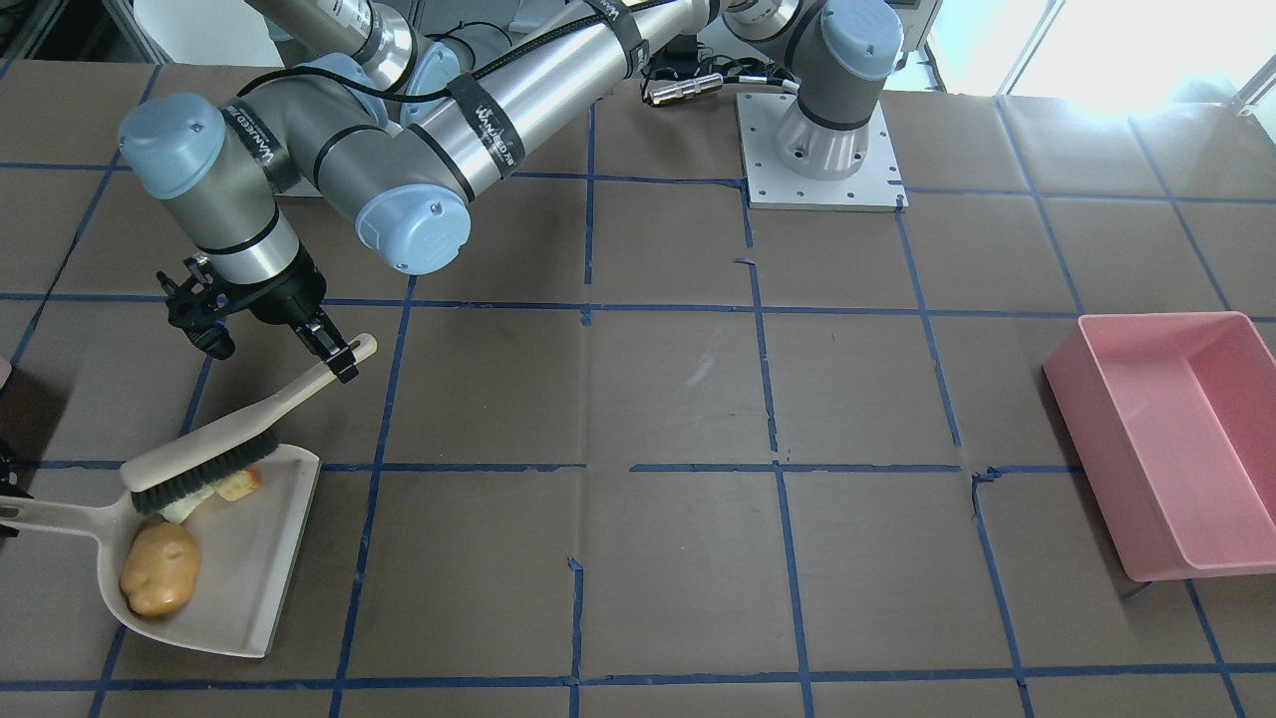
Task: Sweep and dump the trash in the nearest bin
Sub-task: 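Sweep the potato and remaining pieces into the dustpan with the brush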
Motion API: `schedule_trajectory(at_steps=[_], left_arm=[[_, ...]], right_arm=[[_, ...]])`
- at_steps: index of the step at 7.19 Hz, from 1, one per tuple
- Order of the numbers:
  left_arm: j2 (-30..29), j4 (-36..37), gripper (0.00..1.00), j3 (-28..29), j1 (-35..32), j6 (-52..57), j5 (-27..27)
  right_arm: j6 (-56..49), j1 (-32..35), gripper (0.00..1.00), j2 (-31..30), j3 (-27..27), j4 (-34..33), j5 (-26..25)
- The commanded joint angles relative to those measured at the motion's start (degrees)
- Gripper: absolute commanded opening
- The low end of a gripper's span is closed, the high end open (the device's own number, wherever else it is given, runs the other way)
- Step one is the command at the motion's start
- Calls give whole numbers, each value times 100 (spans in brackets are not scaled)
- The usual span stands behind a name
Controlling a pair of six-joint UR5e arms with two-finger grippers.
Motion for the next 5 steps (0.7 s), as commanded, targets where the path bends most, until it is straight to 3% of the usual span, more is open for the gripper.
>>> schedule_trajectory(at_steps=[1,3,5], left_arm=[[257,3,0,-176,115,-23,-12],[694,-110,0,-272,368,-23,-56],[1457,-164,0,-841,606,-188,5]], right_arm=[[-4,-2,0,1,1,6,-1],[5,-19,0,-8,-7,-2,8],[154,-55,0,-25,-16,-2,8]])
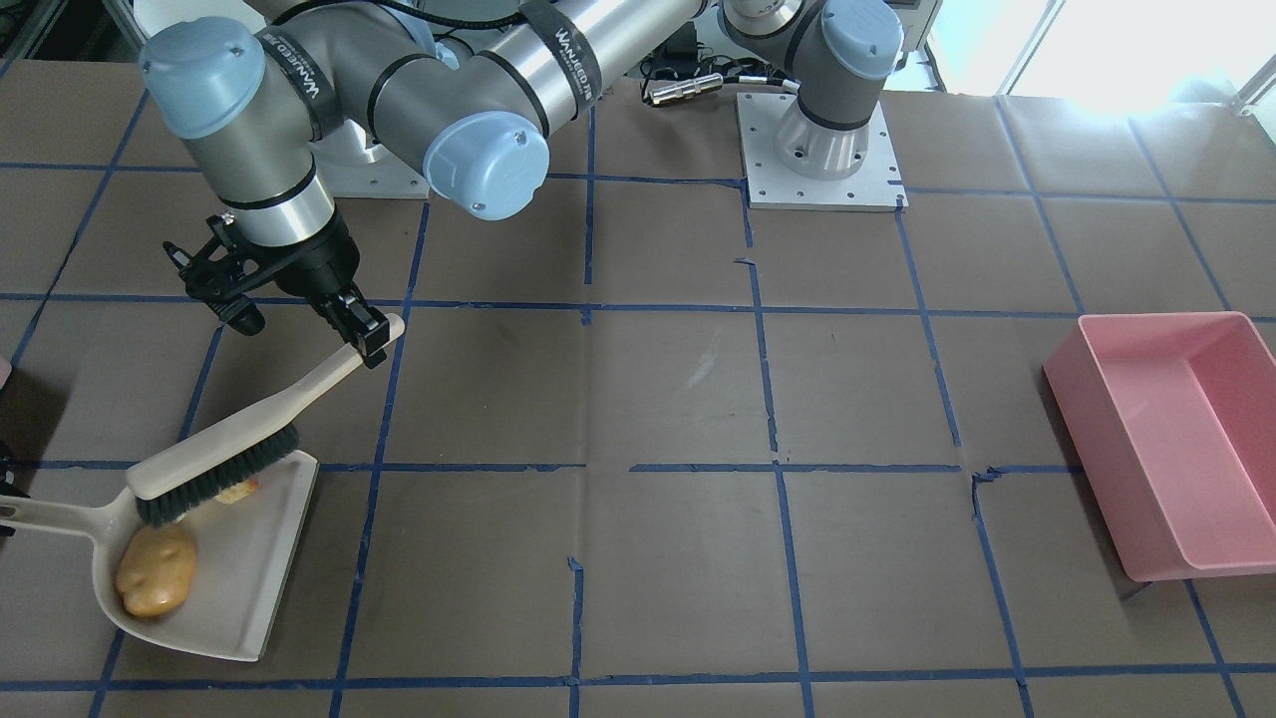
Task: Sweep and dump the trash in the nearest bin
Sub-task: 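Sweep the potato and remaining pieces into the dustpan with the brush, then lift the loaded dustpan with the right gripper while the left withdraws the brush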
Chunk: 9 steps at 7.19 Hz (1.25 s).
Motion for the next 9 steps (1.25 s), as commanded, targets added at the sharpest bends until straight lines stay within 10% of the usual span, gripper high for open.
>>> schedule_trajectory(at_steps=[1,9], left_arm=[[933,-43,0,-703,360,-200,56],[2817,-210,0,-4220,898,-1789,-1252]], right_arm=[[180,-78,0,-57,-34,12,45],[1174,-1386,0,-962,-139,347,397]])
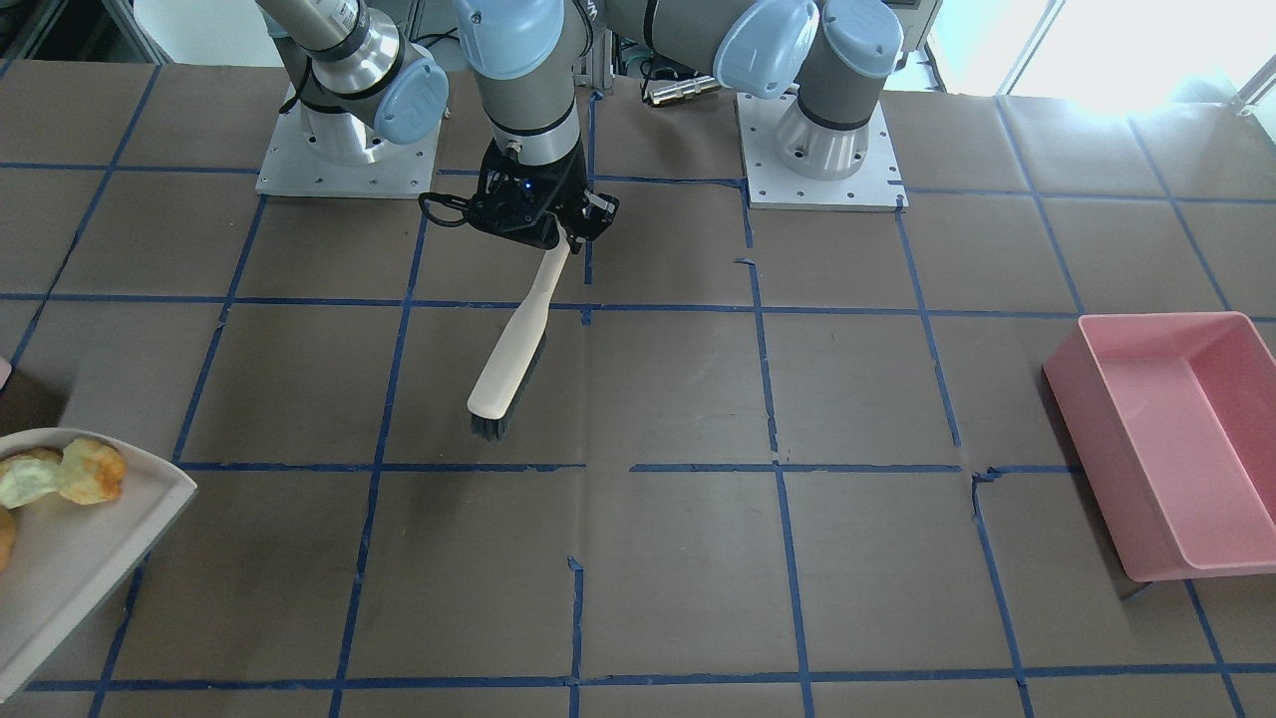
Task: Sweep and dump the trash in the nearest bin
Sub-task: 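Lift the loaded dustpan with the right gripper while the left withdraws the brush, then carry the dustpan off the table and tip it over the bin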
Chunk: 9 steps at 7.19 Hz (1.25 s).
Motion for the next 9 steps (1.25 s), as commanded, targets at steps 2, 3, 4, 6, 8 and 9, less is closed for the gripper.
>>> schedule_trajectory(at_steps=[2,3,4,6,8,9], left_arm=[[147,-57,0,-842,10,-1182,-305],[139,-22,0,-958,19,-1001,-296],[95,57,0,-1011,19,-860,-296],[25,251,0,-1011,98,-727,-287],[42,382,0,-1029,177,-997,-296],[42,366,0,-1046,238,-1042,-313]], right_arm=[[138,-807,0,-102,-427,474,-52],[129,-1044,0,-102,-655,694,-69],[129,-1211,0,-76,-788,757,-70],[111,-1773,0,-102,-842,775,-26],[-90,-2309,0,-67,-929,819,-43],[-169,-2416,0,3,-1061,837,-61]])
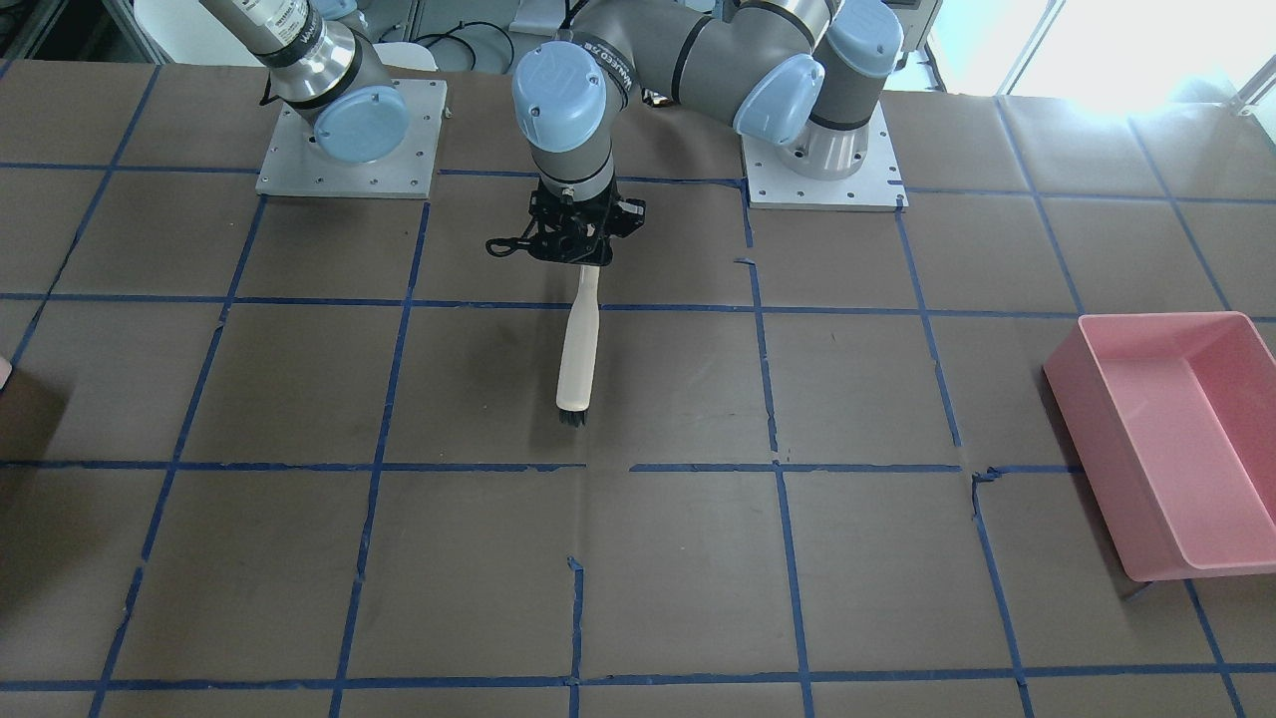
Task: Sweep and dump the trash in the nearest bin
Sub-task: 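Carry the dustpan off the table and tip it over the bin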
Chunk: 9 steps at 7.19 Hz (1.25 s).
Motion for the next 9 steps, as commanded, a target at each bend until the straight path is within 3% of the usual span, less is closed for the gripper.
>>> schedule_trajectory(at_steps=[1,3,7,9], left_arm=[[3,137,0,-130,80,-173,-44],[21,733,0,-429,98,-445,-176],[-111,753,0,-500,81,-446,-176],[-146,762,0,-500,72,-446,-176]], right_arm=[[-247,-301,0,91,-192,24,-110],[-563,-486,0,127,-281,-37,-565],[-793,-496,0,144,-272,-256,-1358],[-943,-443,0,293,-298,-545,-1465]])
